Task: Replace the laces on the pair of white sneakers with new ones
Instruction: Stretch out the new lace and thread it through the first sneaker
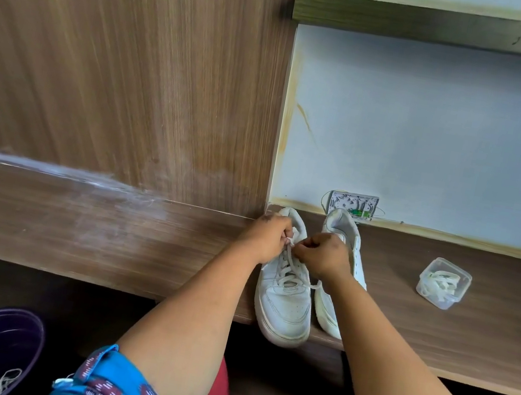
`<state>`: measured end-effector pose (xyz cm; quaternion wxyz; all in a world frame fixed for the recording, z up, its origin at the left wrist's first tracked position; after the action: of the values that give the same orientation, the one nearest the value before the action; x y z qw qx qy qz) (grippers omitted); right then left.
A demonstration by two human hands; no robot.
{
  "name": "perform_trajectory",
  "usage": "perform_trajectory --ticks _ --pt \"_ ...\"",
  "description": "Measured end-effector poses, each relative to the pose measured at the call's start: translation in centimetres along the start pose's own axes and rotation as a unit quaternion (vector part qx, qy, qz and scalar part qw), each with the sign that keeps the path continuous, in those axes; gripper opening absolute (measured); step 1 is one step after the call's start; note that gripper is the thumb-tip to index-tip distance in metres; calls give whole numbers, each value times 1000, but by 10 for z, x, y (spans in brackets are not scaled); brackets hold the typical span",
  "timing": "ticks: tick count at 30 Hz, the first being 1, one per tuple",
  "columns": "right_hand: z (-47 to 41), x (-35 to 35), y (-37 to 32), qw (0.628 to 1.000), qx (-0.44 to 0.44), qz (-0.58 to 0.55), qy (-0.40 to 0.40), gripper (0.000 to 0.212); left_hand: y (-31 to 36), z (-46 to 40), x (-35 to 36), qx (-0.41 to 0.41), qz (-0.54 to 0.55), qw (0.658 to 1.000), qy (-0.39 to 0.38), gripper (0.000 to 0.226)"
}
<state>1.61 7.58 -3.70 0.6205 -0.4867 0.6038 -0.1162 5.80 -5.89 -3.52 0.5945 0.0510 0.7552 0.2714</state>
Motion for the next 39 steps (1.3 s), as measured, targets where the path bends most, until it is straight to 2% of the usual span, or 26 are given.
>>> perform_trajectory --ticks 3,14,20,23,31,36,39 --pt "0 4 2 1000 0 0 -7 19 -2 -2 2 -3 5 1000 5 11" --pt "2 24 6 992 59 -75 77 21 -4 -3 7 -96 60 994 -7 11" --pt "5 29 6 989 40 -68 124 11 -9 -2 8 -121 103 987 -13 11" --pt "7 37 5 989 7 -45 138 14 -8 -3 8 -116 102 988 -9 11" --pt "0 26 9 979 -139 114 92 8 -13 -2 6 -118 148 982 -14 10" --pt "-12 11 15 971 -212 108 32 29 -13 0 5 -87 177 980 -33 13" --pt "-17 9 14 977 -203 62 -10 24 -16 0 4 -80 201 975 -38 19"
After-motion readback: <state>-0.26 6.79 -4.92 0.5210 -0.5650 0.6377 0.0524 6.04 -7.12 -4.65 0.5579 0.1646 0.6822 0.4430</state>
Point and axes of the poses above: each hand's wrist, its own z-axis away from the middle knuckle, its own x-axis out of the palm, y = z × x, the point moved 2 cm from there along -z, towards the middle knuckle, and after that the axes turned 9 degrees about -x, right-handed, at the moved point
